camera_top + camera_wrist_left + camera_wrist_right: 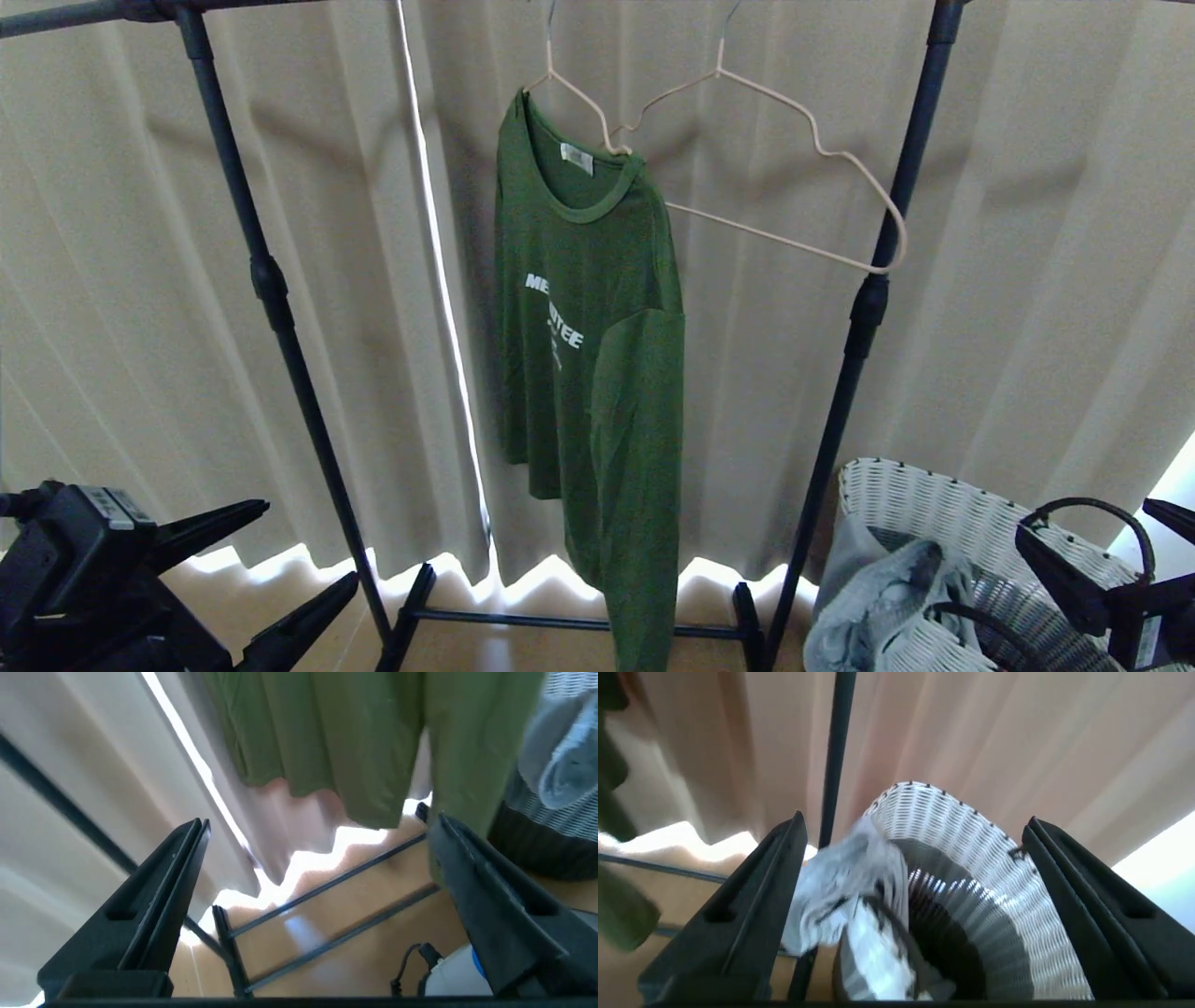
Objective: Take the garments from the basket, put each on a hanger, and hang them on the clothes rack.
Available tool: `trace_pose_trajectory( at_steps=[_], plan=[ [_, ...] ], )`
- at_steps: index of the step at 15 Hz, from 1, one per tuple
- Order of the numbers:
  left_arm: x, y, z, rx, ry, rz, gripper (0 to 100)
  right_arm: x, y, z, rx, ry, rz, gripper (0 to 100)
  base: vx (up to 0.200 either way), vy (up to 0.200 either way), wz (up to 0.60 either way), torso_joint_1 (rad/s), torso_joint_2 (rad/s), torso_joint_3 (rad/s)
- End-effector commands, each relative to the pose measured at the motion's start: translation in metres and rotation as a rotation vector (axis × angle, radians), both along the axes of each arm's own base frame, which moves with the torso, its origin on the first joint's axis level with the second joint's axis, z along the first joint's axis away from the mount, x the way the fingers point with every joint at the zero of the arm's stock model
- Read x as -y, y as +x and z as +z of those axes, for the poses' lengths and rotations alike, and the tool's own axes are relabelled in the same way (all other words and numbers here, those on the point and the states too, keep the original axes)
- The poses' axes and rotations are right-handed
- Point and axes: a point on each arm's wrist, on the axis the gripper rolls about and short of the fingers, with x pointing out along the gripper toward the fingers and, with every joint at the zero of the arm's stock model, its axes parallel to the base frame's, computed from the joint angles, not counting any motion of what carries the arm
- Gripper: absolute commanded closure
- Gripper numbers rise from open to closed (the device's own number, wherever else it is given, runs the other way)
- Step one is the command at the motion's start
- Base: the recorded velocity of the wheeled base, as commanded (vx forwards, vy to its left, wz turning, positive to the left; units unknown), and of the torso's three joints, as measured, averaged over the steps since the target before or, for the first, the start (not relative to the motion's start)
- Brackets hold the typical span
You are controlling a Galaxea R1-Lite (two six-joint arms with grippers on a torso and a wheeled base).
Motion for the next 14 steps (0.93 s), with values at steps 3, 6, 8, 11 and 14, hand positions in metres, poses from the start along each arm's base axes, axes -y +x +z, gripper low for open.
trace_pose_trajectory(
  at_steps=[3, 6, 8, 11, 14],
  plan=[
    [0.0, 0.001, 0.0, -0.002, 0.001, 0.0, 0, 0.0, 0.001, 0.0, -0.001, 0.001, 0.0, 0, 0.133, 0.0, 0.0, 0.002, 0.0, 0.0],
    [0.0, 0.001, -0.001, -0.005, 0.003, -0.001, 0, -0.002, 0.003, -0.01, -0.07, -0.007, 0.032, 0, 0.0, 0.0, 0.0, 0.0, 0.0, 0.0],
    [0.0, 0.001, -0.001, -0.008, 0.003, -0.001, 0, -0.002, 0.014, -0.021, -0.18, -0.032, 0.026, 0, 0.0, 0.0, 0.0, 0.0, 0.0, 0.0],
    [0.002, -0.001, -0.004, -0.021, 0.006, -0.017, 0, 0.009, 0.059, -0.044, -0.389, -0.089, -0.087, 0, 0.0, 0.0, 0.0, 0.0, 0.0, 0.0],
    [0.008, -0.006, -0.007, -0.031, 0.01, -0.076, 0, 0.032, 0.098, -0.057, -0.486, -0.206, -0.088, 0, 0.0, 0.0, 0.0, 0.0, 0.0, 0.0]
  ],
)
